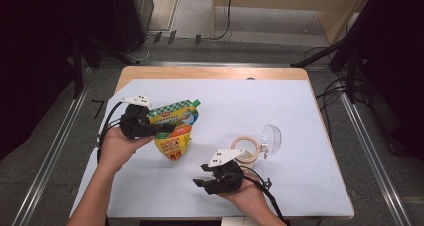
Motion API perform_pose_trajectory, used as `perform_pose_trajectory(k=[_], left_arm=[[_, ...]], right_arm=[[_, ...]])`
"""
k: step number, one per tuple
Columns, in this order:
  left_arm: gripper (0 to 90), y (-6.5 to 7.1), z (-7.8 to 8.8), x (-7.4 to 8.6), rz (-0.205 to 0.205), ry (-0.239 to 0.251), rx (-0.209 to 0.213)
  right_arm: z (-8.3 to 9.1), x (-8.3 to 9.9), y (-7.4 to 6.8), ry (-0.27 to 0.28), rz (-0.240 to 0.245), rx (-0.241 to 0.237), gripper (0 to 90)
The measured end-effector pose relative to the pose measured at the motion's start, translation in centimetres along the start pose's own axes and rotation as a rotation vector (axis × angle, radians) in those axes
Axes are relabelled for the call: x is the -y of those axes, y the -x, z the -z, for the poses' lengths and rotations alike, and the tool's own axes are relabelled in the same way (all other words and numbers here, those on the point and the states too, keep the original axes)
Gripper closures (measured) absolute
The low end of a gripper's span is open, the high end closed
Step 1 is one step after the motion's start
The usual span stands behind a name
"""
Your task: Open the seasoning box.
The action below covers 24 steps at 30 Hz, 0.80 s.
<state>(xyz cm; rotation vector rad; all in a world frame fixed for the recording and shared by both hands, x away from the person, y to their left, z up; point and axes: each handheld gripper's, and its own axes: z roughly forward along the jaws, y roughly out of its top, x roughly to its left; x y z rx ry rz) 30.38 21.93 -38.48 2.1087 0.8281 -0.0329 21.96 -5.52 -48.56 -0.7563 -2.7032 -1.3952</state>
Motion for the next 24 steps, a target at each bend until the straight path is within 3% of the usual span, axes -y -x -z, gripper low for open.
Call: perform_pose_trajectory(k=[3,9,17,22,24], left_arm=[[90.0,1.1,0.5,-0.7,-0.038,-0.003,0.003],[90.0,2.9,0.9,-1.8,-0.066,0.002,0.024],[90.0,5.6,1.1,-3.3,-0.098,-0.012,0.107],[90.0,7.2,1.0,-4.0,-0.115,-0.034,0.129],[90.0,8.0,1.0,-4.3,-0.125,-0.048,0.143]], right_arm=[[0.0,0.0,0.1,0.009,-0.002,0.008,47.4],[-0.3,0.0,0.2,0.018,-0.021,0.035,47.1],[-0.5,0.0,0.5,0.051,-0.05,0.06,47.1],[-0.5,0.1,0.7,0.069,-0.061,0.097,56.5],[-0.4,0.3,1.1,0.079,-0.101,0.114,61.2]])
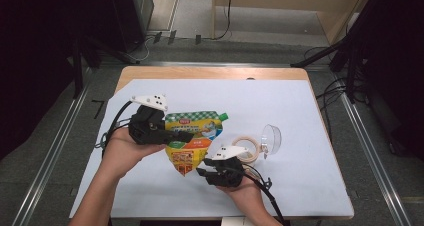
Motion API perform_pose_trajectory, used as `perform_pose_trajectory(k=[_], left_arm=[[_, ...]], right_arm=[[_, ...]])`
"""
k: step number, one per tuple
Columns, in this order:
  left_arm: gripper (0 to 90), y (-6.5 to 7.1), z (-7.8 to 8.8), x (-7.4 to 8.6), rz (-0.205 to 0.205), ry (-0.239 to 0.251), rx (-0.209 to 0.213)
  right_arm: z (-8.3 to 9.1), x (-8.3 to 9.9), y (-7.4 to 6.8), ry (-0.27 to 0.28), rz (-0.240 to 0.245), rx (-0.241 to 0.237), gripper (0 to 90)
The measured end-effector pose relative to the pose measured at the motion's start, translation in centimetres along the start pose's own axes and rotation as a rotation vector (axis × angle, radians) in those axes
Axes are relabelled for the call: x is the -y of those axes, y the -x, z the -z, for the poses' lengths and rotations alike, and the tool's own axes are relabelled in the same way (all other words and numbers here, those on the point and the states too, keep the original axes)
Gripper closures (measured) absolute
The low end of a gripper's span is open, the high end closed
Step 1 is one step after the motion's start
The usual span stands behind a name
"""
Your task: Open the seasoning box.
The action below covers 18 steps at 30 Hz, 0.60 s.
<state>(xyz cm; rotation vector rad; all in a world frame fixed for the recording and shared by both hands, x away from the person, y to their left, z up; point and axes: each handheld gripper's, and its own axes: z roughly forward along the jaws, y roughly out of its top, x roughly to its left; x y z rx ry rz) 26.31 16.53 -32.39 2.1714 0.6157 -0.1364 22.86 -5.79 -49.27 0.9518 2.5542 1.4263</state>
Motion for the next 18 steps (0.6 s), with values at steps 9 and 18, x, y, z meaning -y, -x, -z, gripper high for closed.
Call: perform_pose_trajectory(k=[9,18], left_arm=[[90.0,0.8,-0.6,-0.4,0.013,-0.027,0.051],[89.9,1.2,-0.3,-0.7,0.024,-0.015,0.066]], right_arm=[[0.1,0.2,-0.2,0.051,0.063,0.057,67.1],[0.2,0.6,-0.2,0.1,0.062,0.088,70.8]])
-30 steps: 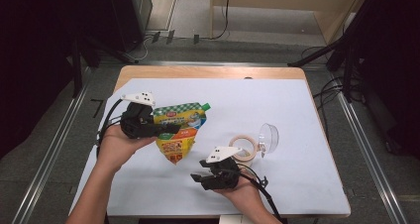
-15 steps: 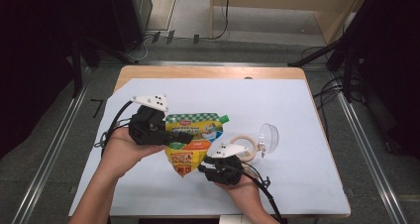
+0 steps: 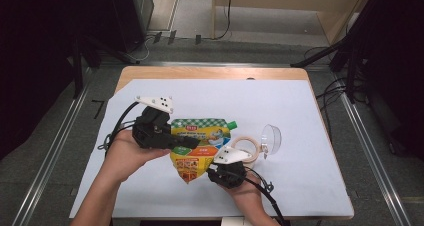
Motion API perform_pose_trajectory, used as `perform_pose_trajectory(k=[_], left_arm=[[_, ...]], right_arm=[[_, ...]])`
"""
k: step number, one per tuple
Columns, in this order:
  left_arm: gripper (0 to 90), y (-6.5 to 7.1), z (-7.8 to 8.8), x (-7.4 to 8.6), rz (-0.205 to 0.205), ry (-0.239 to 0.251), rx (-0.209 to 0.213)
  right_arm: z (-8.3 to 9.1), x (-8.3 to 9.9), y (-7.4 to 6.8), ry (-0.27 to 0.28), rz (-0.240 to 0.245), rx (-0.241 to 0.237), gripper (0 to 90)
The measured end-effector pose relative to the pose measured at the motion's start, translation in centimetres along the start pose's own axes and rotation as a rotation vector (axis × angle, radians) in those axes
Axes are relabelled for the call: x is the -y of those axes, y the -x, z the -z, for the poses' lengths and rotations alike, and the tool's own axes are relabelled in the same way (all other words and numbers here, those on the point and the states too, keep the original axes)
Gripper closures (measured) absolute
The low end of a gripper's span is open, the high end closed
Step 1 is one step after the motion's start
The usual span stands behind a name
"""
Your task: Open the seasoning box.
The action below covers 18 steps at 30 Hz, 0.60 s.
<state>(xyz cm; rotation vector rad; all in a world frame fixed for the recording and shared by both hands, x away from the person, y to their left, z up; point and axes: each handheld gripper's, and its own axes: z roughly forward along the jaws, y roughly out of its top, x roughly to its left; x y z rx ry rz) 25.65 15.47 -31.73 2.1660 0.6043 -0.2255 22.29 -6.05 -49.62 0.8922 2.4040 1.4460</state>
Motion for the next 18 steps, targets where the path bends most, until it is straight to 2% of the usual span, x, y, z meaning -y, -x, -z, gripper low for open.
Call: perform_pose_trajectory(k=[1,3,6,7,8,9,12,13,15,18], left_arm=[[89.8,-0.2,0.0,0.1,0.009,0.006,-0.009],[89.7,-0.6,0.3,0.2,0.03,0.022,-0.038],[88.6,-0.9,0.5,0.3,0.042,0.047,-0.058],[87.6,-0.9,0.5,0.3,0.042,0.047,-0.058],[87.6,-0.8,0.4,0.3,0.043,0.047,-0.08],[83.7,-0.8,-0.1,0.2,0.046,0.032,-0.109],[82.7,-0.8,-1.0,0.2,0.052,0.027,-0.107],[82.6,-0.8,-1.0,0.2,0.052,0.027,-0.107],[80.9,-0.4,-2.5,0.0,0.035,0.014,-0.108],[79.0,-0.1,-3.5,-0.1,0.021,-0.012,-0.121]], right_arm=[[0.2,-0.1,-0.1,0.014,0.006,-0.01,72.1],[0.3,-0.5,-0.9,-0.008,0.083,0.014,71.8],[0.5,-0.9,-2.0,-0.009,0.152,0.006,71.0],[0.5,-0.9,-2.0,-0.009,0.152,0.006,71.0],[0.5,-1.0,-2.4,-0.002,0.165,-0.004,70.2],[0.8,-1.4,-3.5,0.013,0.198,-0.026,67.3],[1.1,-1.7,-4.8,0.026,0.253,-0.038,67.1],[1.1,-1.7,-4.8,0.026,0.253,-0.038,67.1],[1.4,-1.9,-5.9,0.031,0.278,-0.072,66.3],[1.6,-2.0,-6.2,0.022,0.255,-0.099,65.1]])
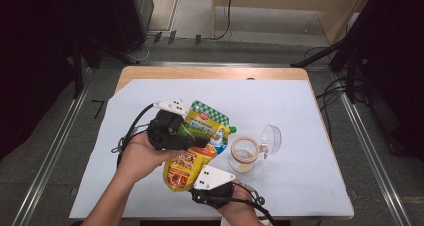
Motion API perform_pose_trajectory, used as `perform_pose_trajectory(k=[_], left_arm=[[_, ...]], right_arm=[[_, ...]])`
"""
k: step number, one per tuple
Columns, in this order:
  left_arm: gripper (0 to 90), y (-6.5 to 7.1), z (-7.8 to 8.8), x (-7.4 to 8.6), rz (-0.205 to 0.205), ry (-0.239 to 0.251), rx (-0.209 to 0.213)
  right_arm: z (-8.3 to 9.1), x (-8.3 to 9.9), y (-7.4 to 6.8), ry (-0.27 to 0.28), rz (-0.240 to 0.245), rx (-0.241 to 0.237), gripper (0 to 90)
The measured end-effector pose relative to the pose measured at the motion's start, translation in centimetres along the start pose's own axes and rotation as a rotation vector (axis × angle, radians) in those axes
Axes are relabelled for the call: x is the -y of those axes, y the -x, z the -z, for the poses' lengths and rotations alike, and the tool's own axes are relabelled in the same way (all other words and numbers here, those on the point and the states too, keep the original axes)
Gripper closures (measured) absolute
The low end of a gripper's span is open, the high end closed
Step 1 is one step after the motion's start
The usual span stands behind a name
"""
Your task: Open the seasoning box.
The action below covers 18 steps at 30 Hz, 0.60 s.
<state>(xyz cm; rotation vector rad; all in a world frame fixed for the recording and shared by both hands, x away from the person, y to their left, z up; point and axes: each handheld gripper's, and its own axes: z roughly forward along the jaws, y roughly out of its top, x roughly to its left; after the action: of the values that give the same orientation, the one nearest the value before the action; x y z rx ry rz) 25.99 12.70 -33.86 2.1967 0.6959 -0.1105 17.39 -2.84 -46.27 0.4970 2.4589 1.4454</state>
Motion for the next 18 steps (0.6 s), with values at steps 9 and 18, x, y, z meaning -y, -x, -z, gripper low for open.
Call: perform_pose_trajectory(k=[9,18], left_arm=[[76.9,-0.6,-2.2,-0.4,0.066,-0.021,0.06],[75.8,-0.9,-4.1,-2.4,0.095,-0.083,0.107]], right_arm=[[0.3,0.0,-0.1,-0.023,-0.069,-0.02,63.0],[1.3,0.1,0.7,-0.014,-0.132,-0.02,61.6]])
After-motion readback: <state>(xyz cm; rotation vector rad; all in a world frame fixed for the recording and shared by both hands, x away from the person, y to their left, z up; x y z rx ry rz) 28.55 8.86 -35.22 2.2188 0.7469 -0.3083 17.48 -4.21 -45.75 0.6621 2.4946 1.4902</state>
